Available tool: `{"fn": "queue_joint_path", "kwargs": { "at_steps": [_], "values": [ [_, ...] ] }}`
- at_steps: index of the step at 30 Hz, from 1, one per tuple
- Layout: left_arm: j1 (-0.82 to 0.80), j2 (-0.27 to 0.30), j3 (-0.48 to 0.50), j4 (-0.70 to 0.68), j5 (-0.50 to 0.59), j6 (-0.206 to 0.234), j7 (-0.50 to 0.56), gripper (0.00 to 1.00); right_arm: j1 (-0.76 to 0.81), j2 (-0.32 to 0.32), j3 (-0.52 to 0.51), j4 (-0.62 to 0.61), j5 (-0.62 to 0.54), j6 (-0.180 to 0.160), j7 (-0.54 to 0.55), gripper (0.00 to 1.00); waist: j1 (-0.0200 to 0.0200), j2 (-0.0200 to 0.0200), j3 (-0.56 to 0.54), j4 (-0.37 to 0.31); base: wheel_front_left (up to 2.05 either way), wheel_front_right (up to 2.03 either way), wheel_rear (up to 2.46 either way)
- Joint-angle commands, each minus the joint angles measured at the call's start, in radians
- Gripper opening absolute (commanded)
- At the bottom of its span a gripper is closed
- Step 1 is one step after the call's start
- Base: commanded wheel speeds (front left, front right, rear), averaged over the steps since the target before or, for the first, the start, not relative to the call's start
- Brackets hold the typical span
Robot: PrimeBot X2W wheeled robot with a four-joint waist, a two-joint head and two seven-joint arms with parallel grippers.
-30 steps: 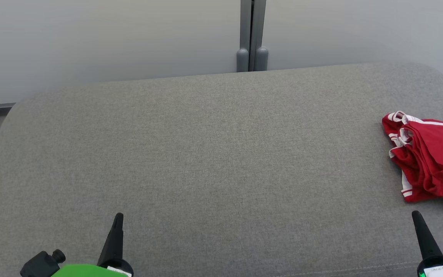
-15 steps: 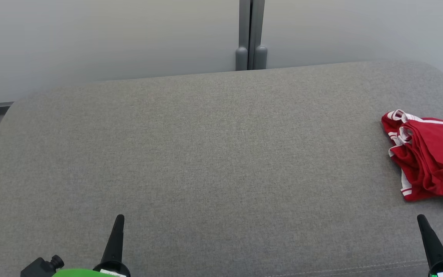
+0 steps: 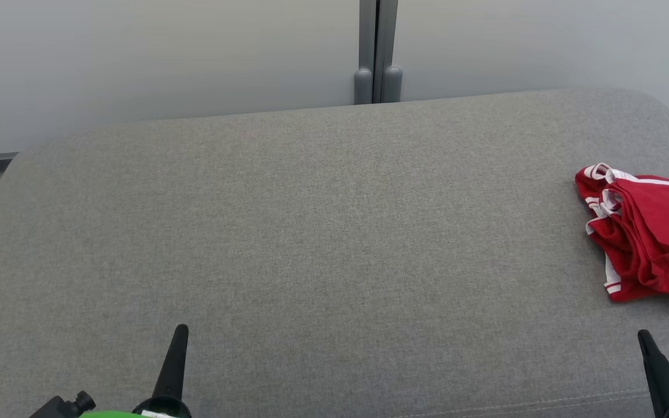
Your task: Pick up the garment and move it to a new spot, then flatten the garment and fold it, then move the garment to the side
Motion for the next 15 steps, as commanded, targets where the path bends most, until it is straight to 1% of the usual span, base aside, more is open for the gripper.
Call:
{"fn": "queue_joint_path", "kwargs": {
  "at_steps": [1,15],
  "values": [
    [0.01,-0.004,0.009,-0.01,-0.025,-0.011,0.004,0.0,0.009,-0.002,-0.006,-0.014,0.027,0.0,0.008,0.0,0.0,-0.0001,0.001,0.0,0.0,0.0,0.0],
    [0.031,-0.024,0.031,-0.027,-0.11,-0.04,0.029,0.0,0.037,-0.001,-0.019,-0.03,0.145,0.0,0.027,0.0,0.0,-0.0001,0.006,-0.004,0.0,0.0,0.0]
  ]
}}
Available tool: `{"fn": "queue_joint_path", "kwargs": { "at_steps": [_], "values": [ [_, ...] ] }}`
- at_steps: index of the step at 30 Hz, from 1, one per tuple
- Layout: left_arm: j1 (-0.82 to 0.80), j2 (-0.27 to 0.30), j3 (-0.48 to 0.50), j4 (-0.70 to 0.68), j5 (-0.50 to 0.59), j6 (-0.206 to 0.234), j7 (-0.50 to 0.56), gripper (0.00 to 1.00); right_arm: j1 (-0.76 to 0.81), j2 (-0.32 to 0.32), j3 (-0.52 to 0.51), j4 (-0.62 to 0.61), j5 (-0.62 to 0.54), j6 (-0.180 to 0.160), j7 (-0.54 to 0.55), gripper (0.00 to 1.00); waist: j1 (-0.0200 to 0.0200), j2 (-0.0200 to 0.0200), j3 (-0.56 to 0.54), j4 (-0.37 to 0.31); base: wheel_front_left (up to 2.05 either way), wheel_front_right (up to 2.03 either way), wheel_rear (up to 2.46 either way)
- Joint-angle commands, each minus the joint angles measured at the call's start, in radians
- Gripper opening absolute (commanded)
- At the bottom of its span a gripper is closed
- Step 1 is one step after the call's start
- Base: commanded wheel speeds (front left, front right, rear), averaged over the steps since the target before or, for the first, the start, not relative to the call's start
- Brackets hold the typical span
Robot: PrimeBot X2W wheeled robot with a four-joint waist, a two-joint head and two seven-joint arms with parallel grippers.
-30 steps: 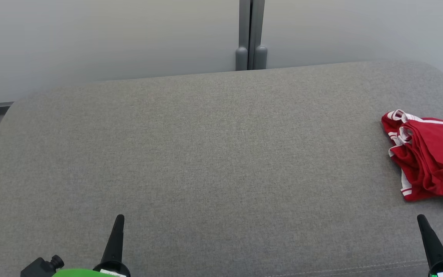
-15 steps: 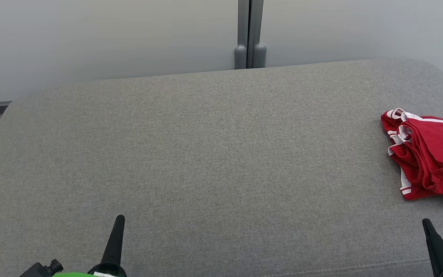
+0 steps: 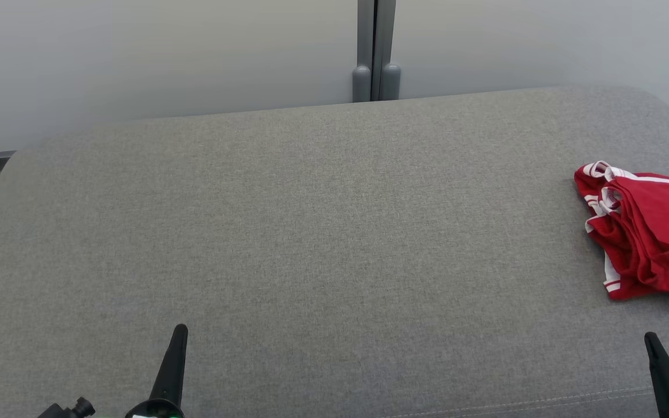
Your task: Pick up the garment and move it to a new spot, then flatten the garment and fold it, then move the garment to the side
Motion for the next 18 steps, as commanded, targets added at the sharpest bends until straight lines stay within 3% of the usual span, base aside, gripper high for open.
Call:
{"fn": "queue_joint_path", "kwargs": {
  "at_steps": [1,18],
  "values": [
    [0.015,-0.003,0.009,-0.009,-0.02,-0.01,0.008,0.0,0.016,-0.001,-0.006,-0.01,0.025,0.0,0.007,0.0,0.0,0.0,0.001,0.0,0.0,0.0,0.0],
    [0.036,-0.025,0.032,-0.027,-0.116,-0.043,0.032,0.0,0.042,0.0,-0.021,-0.028,0.151,0.0,0.029,0.0,0.0,0.0,0.008,-0.005,0.0,0.0,0.0]
  ]
}}
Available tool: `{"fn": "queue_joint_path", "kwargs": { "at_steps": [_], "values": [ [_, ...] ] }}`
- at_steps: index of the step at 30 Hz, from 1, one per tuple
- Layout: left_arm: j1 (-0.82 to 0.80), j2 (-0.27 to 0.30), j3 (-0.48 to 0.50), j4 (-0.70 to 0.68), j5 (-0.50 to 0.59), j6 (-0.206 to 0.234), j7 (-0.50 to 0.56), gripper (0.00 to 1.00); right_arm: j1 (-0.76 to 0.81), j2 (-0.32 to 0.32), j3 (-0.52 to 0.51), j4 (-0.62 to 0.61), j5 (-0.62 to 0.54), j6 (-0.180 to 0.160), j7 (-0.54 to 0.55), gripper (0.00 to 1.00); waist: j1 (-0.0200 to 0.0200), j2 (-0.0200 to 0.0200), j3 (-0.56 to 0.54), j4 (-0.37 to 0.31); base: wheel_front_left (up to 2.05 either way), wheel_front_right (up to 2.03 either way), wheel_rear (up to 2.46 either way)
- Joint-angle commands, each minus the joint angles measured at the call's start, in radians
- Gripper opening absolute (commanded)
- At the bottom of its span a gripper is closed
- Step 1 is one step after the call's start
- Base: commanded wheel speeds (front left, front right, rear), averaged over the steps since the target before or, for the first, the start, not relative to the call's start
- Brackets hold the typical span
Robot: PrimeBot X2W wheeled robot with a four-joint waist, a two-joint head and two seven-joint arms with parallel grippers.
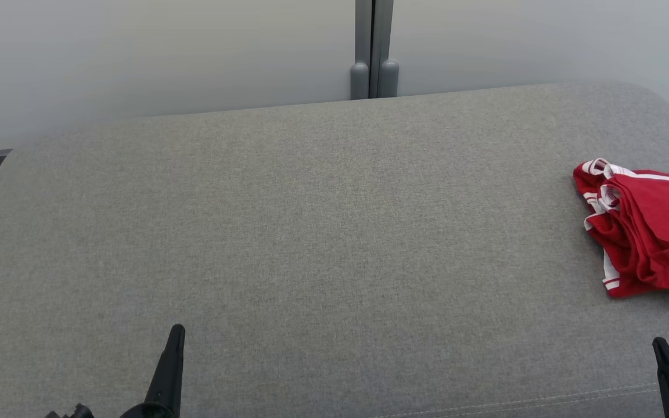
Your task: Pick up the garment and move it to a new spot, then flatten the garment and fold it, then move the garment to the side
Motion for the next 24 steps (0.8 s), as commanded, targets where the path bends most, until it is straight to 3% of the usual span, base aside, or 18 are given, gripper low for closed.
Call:
{"fn": "queue_joint_path", "kwargs": {
  "at_steps": [1,24],
  "values": [
    [0.018,-0.003,0.007,-0.008,-0.026,-0.011,0.006,0.0,0.015,-0.001,-0.005,-0.008,0.024,0.0,0.008,0.0,0.0,0.0,0.001,0.0,0.0,0.0,0.0],
    [0.016,-0.006,0.01,-0.008,-0.017,-0.01,0.009,0.0,0.015,-0.001,-0.004,-0.008,0.025,0.0,0.006,0.0,0.0,0.0,0.001,-0.001,0.0,0.0,0.0]
  ]
}}
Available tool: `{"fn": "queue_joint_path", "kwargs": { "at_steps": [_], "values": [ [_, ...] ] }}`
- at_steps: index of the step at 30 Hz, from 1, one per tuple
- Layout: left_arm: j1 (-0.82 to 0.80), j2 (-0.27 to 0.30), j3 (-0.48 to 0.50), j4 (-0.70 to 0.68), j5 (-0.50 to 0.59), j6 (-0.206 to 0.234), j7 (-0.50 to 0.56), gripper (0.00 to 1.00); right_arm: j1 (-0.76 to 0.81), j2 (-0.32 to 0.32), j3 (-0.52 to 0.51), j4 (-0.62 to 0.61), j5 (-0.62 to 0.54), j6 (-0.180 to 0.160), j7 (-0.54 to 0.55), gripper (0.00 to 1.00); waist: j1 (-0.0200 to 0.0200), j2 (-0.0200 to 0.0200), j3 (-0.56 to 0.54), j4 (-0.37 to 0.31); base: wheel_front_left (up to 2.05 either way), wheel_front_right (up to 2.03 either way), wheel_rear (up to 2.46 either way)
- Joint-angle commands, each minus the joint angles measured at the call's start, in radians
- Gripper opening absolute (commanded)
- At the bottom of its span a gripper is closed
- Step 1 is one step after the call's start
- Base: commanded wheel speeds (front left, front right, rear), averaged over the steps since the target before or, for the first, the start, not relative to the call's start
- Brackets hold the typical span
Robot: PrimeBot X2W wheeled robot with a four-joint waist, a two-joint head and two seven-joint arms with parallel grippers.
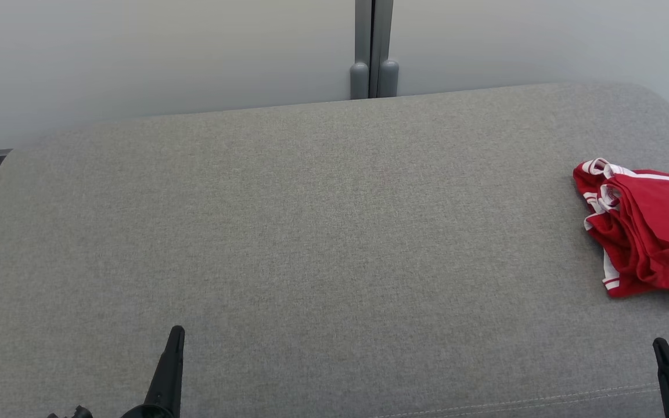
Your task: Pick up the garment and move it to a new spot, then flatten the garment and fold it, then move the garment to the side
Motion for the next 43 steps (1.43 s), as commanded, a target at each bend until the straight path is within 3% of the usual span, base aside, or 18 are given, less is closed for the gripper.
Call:
{"fn": "queue_joint_path", "kwargs": {
  "at_steps": [1,43],
  "values": [
    [0.01,-0.001,0.005,-0.005,0.005,-0.003,0.003,0.0,0.008,-0.001,-0.002,-0.004,0.006,0.0,0.001,0.0,0.0,0.0,0.0,0.0,0.0,0.0,0.0],
    [0.01,-0.003,0.008,-0.005,0.009,-0.003,0.005,0.0,0.008,-0.001,-0.001,-0.004,0.007,0.0,0.001,0.0,0.0,0.0,0.0,0.0,0.0,0.0,0.0]
  ]
}}
